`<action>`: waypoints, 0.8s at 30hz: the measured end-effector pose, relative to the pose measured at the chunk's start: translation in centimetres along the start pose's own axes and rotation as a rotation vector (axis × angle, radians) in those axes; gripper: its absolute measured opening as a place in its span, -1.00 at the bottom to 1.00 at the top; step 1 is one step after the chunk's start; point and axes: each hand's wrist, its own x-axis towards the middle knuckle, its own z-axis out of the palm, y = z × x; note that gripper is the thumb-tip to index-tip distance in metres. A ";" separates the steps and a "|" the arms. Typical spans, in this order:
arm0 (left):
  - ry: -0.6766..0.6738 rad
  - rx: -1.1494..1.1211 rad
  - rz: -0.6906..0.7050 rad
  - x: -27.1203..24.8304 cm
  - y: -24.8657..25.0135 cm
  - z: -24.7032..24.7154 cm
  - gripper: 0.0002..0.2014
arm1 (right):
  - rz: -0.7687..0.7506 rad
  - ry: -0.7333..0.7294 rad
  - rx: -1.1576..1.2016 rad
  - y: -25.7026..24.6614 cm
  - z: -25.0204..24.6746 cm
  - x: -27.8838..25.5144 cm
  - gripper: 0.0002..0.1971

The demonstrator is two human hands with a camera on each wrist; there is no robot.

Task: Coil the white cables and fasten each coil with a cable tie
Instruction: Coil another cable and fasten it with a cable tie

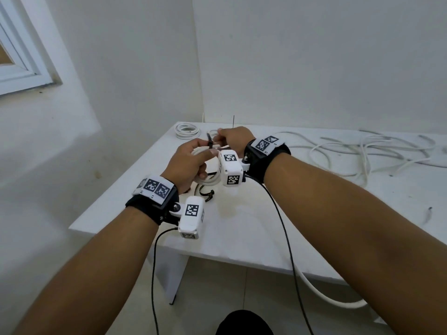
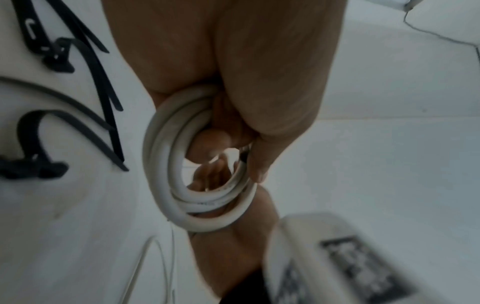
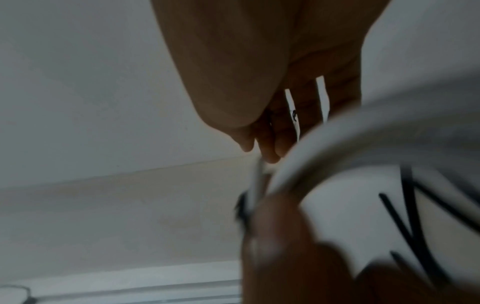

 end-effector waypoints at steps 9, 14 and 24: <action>0.210 -0.058 -0.088 5.8 0.9 -6.3 -0.86 | 0.057 -0.013 -0.744 4.5 0.7 3.8 -0.55; 0.260 0.184 -0.059 9.6 1.2 -8.6 -0.78 | 0.130 -0.088 -1.038 6.3 0.6 6.5 -0.44; 0.175 0.740 -0.180 15.5 -1.0 -10.8 -0.67 | 0.141 -0.105 -1.174 9.0 0.9 9.7 -0.17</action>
